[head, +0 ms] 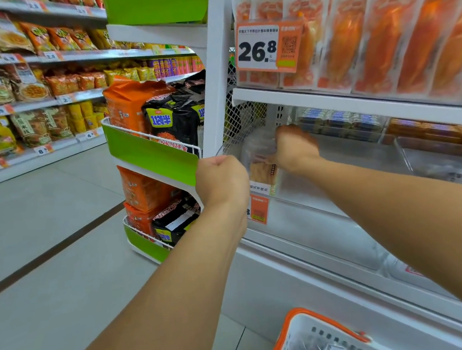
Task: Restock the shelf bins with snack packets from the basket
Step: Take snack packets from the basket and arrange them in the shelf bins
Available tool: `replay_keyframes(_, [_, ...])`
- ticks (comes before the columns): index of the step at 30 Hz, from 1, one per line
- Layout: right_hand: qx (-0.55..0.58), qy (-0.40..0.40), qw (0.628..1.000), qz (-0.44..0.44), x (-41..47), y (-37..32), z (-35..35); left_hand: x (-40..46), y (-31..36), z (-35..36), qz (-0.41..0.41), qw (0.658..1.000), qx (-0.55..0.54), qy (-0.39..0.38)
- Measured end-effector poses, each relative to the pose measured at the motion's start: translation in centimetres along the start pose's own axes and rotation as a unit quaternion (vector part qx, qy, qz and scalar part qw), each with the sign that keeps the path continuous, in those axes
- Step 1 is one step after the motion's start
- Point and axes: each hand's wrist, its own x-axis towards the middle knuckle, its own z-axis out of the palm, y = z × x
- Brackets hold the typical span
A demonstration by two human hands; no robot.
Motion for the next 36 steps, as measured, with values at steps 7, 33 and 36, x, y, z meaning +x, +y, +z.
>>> replay_keyframes(7, [0.017, -0.035, 0.999, 0.015, -1.2, 0.1, -0.3, 0.1, -0.1, -0.2, -0.019, 1.000, 0.021, -0.004])
replay_keyframes(33, [0.115, -0.405, 0.907, 0.003, -33.2, 14.4, -1.2, -11.4, -7.4, 2.8, 0.050, 0.394, 0.689, -0.607])
replay_keyframes(36, [0.068, -0.450, 0.886, 0.084, -36.7, 15.5, 2.3, -12.7, -8.4, 3.6, 0.089, 0.371, 0.696, -0.608])
